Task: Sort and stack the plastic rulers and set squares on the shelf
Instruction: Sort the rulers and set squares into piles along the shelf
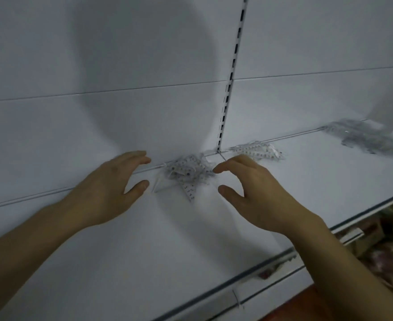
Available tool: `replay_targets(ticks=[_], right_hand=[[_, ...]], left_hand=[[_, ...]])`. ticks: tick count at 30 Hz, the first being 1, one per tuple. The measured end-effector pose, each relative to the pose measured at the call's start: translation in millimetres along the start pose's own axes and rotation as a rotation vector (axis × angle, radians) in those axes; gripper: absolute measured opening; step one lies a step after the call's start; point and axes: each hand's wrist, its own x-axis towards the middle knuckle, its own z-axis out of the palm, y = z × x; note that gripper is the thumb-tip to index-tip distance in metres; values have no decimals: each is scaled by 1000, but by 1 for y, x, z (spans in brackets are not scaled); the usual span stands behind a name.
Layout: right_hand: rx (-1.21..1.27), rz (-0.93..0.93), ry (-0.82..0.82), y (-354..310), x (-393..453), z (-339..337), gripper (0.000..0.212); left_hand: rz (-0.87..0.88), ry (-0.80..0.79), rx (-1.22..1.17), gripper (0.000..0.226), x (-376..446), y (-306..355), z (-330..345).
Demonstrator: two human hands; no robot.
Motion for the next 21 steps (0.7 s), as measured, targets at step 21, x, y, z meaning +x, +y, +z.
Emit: replay_targets(ticks=[21], right_hand=[[130,-231,-176,-253,-83,98,59]], left_hand=[[-582,58,250,85,-349,-74,-109]])
